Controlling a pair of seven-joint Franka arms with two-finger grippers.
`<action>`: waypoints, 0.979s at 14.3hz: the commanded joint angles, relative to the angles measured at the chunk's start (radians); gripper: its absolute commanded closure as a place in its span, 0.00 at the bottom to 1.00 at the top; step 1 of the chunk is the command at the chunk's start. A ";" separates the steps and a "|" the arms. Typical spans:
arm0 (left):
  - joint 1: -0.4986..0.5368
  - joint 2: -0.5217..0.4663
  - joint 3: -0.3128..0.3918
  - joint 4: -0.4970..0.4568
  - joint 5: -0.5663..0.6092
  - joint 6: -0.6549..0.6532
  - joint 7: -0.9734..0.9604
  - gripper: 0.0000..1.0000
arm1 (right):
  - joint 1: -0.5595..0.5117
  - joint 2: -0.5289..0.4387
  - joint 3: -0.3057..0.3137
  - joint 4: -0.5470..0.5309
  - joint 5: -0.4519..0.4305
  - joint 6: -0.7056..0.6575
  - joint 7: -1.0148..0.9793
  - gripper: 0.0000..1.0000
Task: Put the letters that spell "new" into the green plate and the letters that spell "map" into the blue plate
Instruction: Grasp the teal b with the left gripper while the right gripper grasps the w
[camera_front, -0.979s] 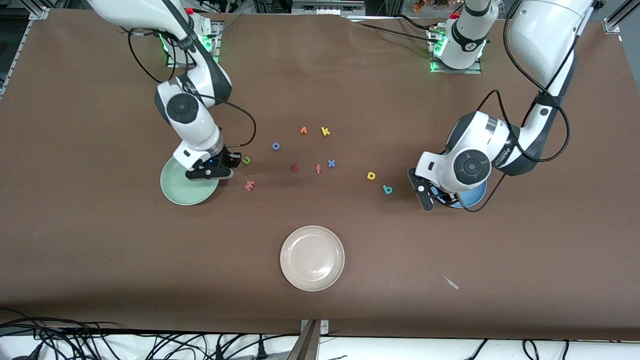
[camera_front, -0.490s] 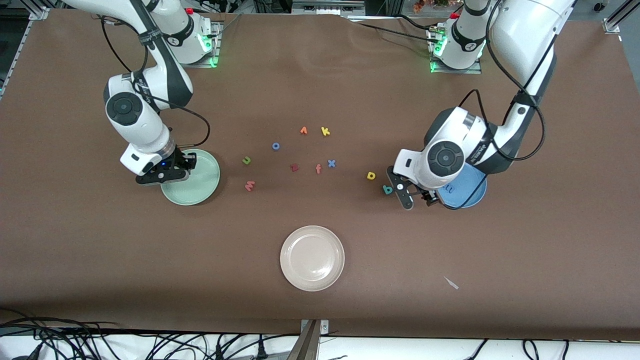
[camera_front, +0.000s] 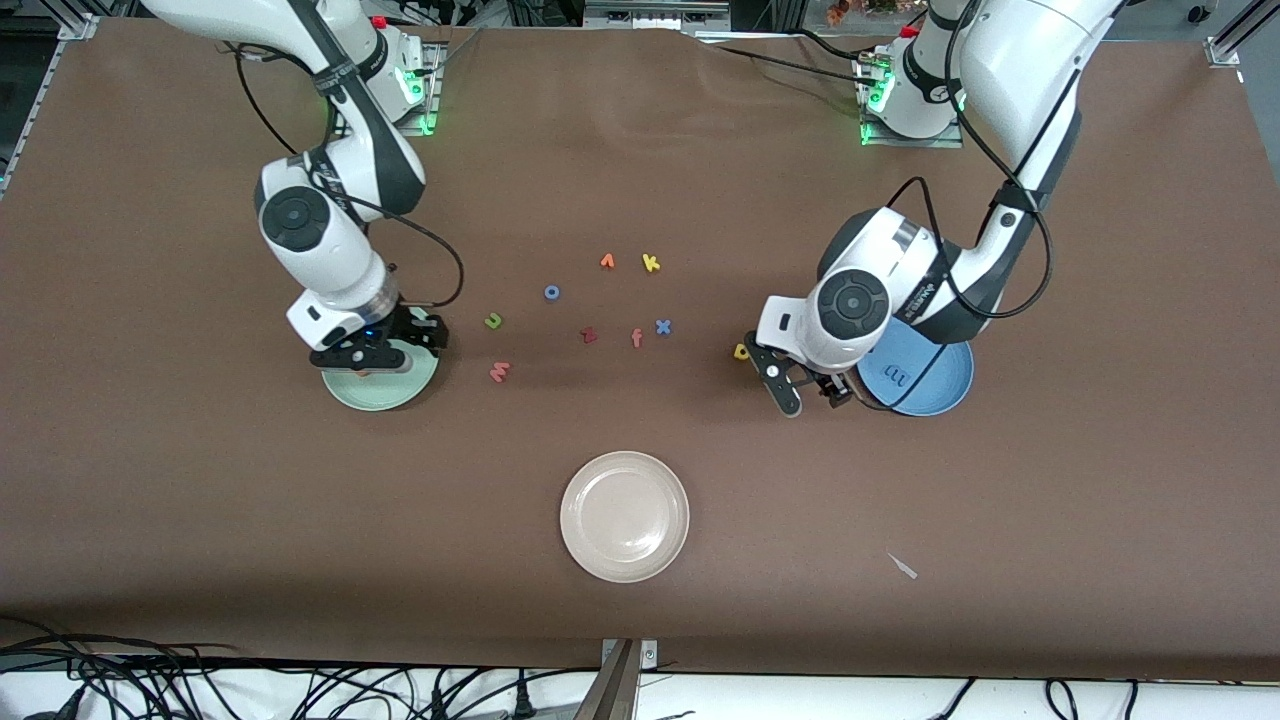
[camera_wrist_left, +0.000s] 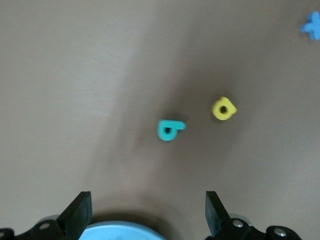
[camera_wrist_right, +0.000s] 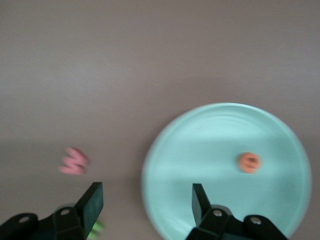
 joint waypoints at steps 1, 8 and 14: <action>0.041 0.003 0.004 0.040 -0.154 -0.017 -0.009 0.00 | 0.053 0.127 0.002 0.126 0.028 -0.003 0.135 0.19; -0.008 0.012 0.010 0.016 -0.261 -0.007 -0.515 0.00 | 0.135 0.263 -0.019 0.186 0.024 0.122 0.320 0.24; 0.015 0.044 0.033 0.014 -0.247 -0.003 -0.995 0.00 | 0.151 0.277 -0.030 0.125 0.022 0.179 0.337 0.29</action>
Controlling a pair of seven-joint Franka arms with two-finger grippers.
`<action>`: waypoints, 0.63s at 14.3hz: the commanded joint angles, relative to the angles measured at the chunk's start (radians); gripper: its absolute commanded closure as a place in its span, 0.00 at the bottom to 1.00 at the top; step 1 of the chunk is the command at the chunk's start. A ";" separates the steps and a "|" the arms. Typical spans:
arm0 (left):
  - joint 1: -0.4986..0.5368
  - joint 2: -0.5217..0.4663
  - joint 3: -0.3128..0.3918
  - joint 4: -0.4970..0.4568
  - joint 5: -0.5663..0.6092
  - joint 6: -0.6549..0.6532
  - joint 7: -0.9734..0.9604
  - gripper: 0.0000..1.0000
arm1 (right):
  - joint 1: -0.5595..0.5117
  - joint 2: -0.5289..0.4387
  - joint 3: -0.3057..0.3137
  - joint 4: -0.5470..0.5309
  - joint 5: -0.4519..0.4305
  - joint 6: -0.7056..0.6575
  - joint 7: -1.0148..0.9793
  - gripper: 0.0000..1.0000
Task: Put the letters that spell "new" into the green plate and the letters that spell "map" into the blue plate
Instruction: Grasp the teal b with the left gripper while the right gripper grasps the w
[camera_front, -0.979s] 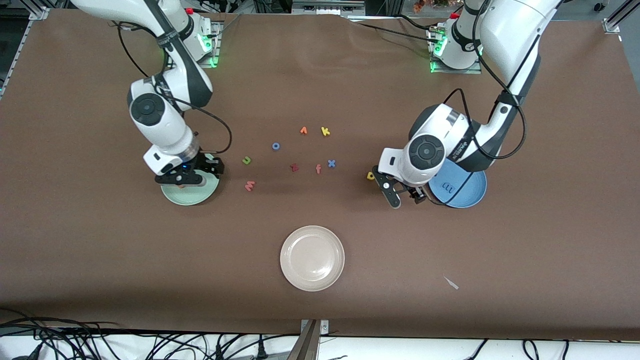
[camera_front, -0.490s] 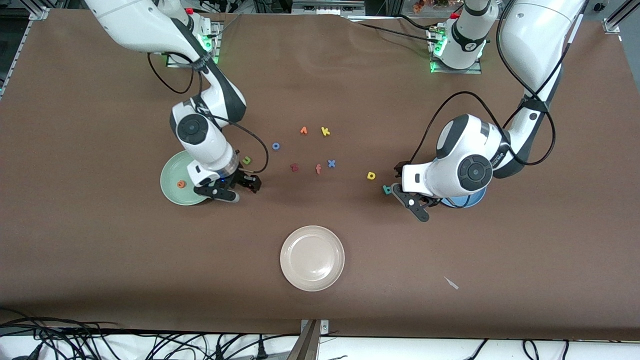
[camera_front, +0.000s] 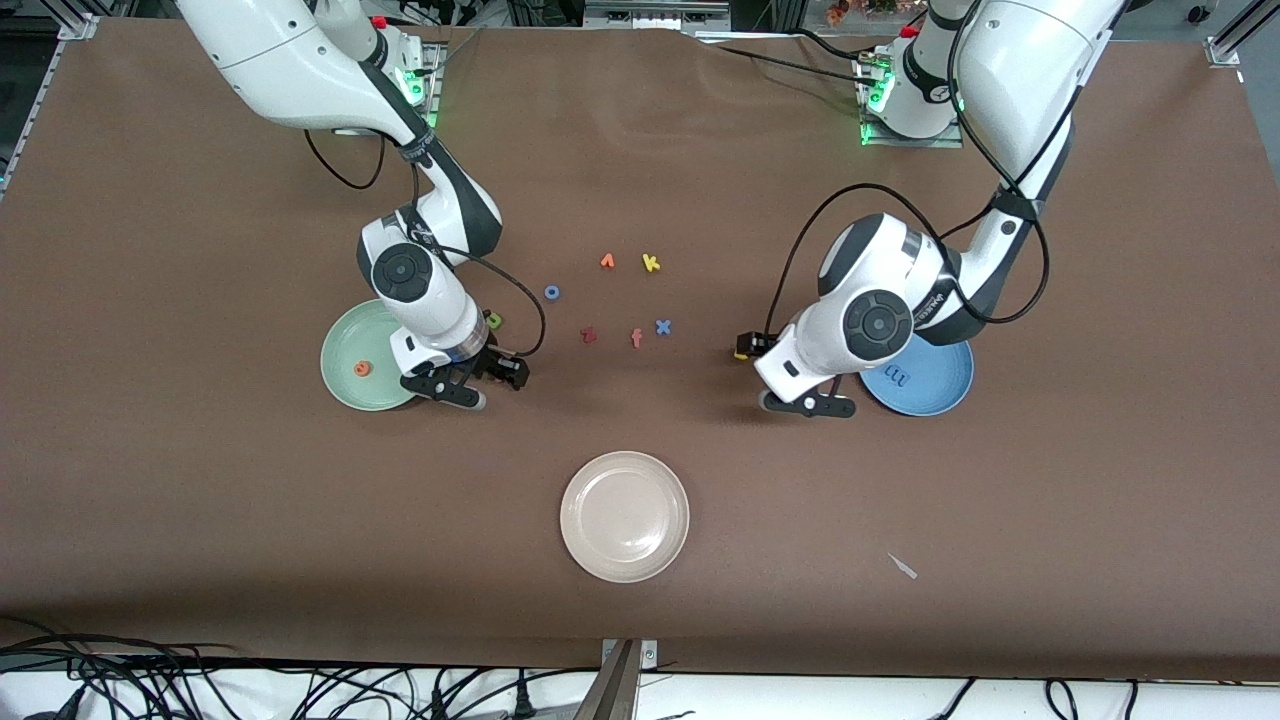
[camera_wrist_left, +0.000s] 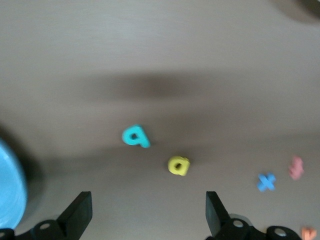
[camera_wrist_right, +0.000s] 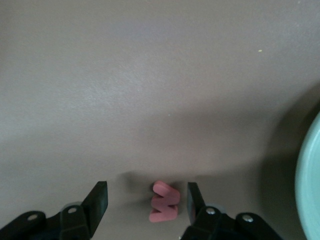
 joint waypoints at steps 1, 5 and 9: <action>0.020 0.029 0.012 0.000 0.017 0.004 -0.127 0.00 | 0.025 0.001 -0.012 -0.041 0.009 0.041 0.015 0.30; -0.009 0.048 0.012 0.002 0.042 0.032 -0.257 0.00 | 0.030 0.007 -0.014 -0.069 0.008 0.083 0.015 0.40; -0.009 0.109 0.013 0.020 0.042 0.042 -0.266 0.01 | 0.042 0.007 -0.040 -0.078 0.001 0.083 0.001 0.82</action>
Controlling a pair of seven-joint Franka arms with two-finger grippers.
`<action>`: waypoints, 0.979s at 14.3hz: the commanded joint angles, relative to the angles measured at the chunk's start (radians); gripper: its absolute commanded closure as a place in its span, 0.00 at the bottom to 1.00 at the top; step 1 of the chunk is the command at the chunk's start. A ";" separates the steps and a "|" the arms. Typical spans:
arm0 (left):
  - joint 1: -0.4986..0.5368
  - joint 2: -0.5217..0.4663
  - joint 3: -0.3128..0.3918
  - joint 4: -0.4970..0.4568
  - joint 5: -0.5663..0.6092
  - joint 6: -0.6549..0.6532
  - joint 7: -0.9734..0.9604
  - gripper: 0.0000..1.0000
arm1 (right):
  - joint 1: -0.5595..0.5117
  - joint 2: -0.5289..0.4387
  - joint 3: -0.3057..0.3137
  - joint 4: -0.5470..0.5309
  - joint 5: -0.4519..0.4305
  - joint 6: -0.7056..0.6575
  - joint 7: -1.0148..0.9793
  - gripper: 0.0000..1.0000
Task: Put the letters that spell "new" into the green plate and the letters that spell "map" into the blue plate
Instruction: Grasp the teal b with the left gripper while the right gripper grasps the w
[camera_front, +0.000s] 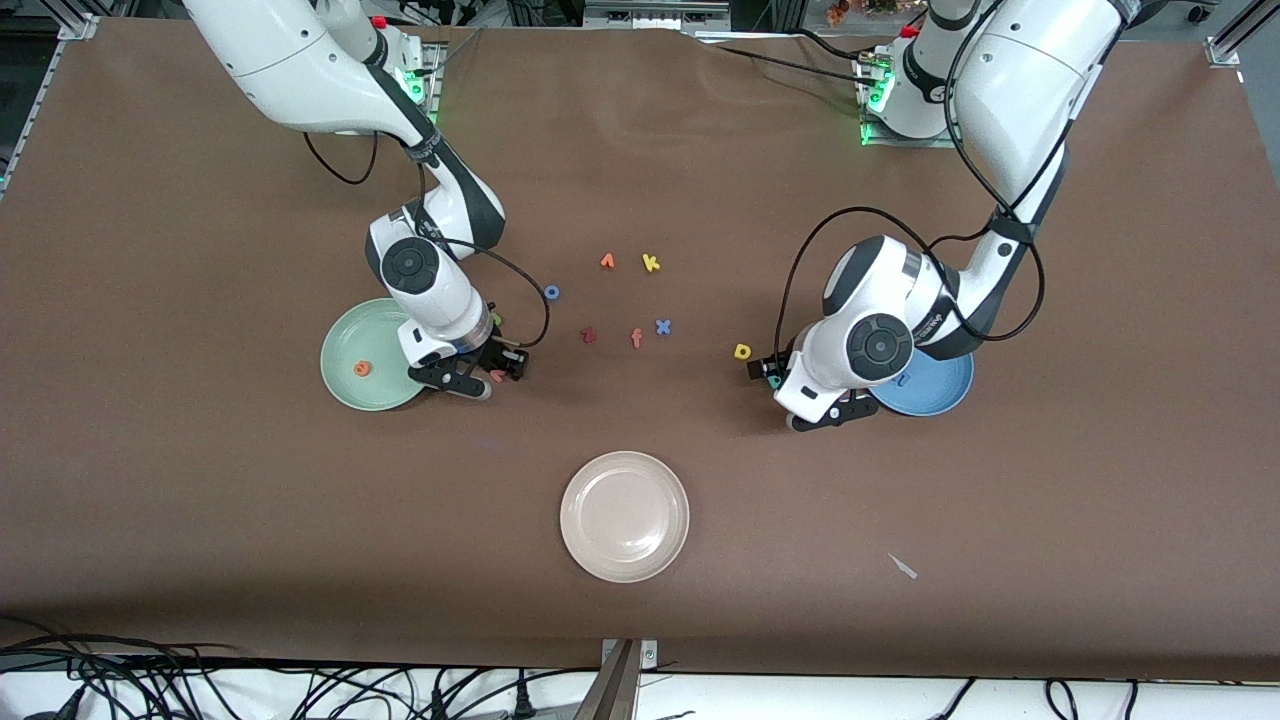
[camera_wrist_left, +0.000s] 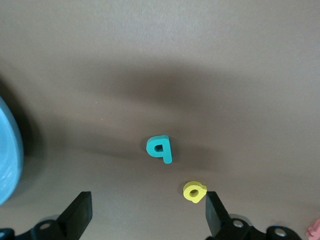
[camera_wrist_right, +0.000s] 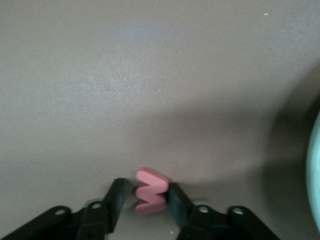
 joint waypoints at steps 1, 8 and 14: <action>0.000 0.058 0.005 0.017 0.033 0.059 -0.030 0.01 | 0.027 0.005 -0.036 -0.026 0.000 0.020 -0.002 0.84; 0.002 0.110 0.022 0.015 0.079 0.110 -0.049 0.18 | -0.003 -0.204 -0.102 -0.076 -0.002 -0.233 -0.270 0.87; -0.004 0.110 0.020 0.011 0.079 0.113 -0.060 0.45 | -0.129 -0.386 -0.105 -0.283 0.006 -0.231 -0.469 0.47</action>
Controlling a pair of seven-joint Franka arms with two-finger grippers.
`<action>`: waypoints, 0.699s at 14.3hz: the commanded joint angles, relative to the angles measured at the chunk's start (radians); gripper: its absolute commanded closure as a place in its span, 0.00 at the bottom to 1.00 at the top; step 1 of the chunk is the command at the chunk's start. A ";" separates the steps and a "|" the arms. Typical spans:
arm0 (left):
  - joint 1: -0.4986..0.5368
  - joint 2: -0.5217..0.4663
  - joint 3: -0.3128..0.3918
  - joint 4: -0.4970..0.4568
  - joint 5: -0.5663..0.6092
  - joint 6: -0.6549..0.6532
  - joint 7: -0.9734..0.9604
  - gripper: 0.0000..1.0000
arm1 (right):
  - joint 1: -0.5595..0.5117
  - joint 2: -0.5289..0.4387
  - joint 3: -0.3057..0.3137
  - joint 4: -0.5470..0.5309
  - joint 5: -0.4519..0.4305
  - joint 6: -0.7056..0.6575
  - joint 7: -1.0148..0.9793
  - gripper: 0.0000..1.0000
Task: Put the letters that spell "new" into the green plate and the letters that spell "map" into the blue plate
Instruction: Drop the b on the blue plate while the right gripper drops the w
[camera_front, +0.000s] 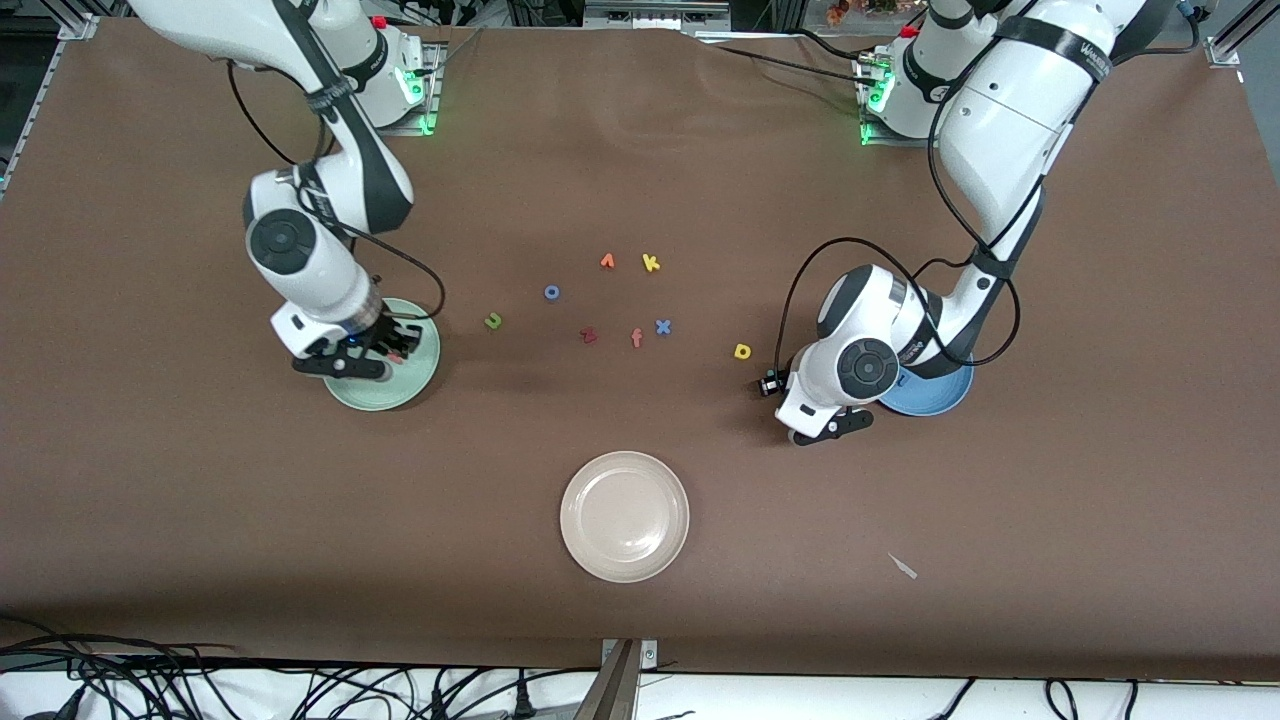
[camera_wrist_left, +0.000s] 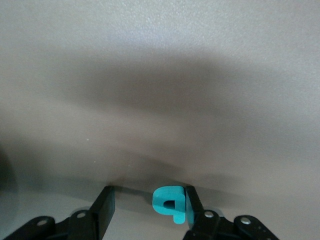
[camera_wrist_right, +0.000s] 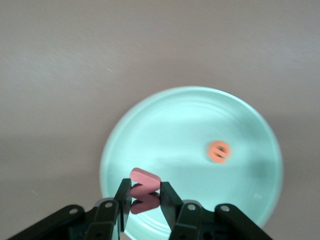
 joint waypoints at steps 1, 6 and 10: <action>-0.006 0.007 0.003 0.006 0.030 0.001 -0.023 0.45 | -0.018 -0.073 0.010 -0.114 0.019 0.024 -0.026 0.08; -0.006 0.005 -0.001 0.006 0.022 0.003 -0.024 0.88 | -0.015 -0.085 0.076 -0.125 0.061 0.035 0.130 0.05; 0.011 0.007 -0.001 0.008 0.020 -0.005 -0.009 0.99 | -0.012 -0.015 0.173 -0.121 0.059 0.139 0.375 0.08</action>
